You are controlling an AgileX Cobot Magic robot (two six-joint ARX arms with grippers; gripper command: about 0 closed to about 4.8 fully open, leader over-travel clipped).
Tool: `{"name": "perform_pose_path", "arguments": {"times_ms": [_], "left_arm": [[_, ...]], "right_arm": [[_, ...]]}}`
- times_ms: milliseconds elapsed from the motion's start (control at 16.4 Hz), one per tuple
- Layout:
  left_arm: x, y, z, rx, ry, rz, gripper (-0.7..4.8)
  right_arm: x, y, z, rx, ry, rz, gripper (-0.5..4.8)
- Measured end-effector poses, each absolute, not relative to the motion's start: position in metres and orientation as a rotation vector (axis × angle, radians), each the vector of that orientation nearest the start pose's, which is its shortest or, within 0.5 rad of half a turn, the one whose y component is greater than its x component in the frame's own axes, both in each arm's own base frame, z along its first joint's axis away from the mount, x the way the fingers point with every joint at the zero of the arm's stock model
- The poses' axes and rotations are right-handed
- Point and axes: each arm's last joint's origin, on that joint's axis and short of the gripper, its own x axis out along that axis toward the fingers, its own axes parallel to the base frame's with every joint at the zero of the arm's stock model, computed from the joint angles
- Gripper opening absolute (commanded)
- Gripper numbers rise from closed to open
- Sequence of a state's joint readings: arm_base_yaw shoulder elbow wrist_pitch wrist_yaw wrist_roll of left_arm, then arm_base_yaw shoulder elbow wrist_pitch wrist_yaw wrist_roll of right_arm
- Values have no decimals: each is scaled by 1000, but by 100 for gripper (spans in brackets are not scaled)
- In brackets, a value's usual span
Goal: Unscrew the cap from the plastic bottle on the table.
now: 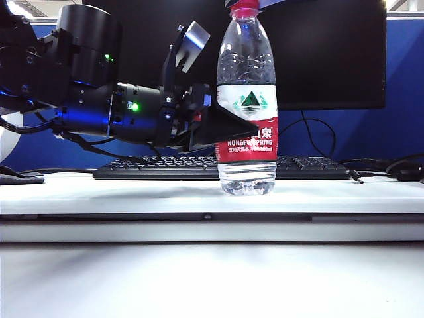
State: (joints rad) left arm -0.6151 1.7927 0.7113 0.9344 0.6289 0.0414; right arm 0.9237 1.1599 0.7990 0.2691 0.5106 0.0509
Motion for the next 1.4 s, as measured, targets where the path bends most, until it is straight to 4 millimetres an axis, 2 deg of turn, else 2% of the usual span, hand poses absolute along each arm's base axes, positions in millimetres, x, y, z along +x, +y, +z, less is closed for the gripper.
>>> {"name": "perform_pose_path", "arguments": {"times_ms": [243, 548, 913, 1400], "left_arm": [[265, -208, 160, 33, 135, -1242, -5], [265, -208, 160, 28, 139, -1244, -5], [265, -208, 160, 34, 133, -1251, -5], [264, -209, 160, 34, 133, -1264, -5]], "right_arm": [[181, 177, 310, -9, 113, 549, 80], [192, 166, 310, -6, 119, 707, 80], [209, 140, 310, 17, 133, 937, 80], [220, 124, 308, 35, 141, 1059, 80]]}}
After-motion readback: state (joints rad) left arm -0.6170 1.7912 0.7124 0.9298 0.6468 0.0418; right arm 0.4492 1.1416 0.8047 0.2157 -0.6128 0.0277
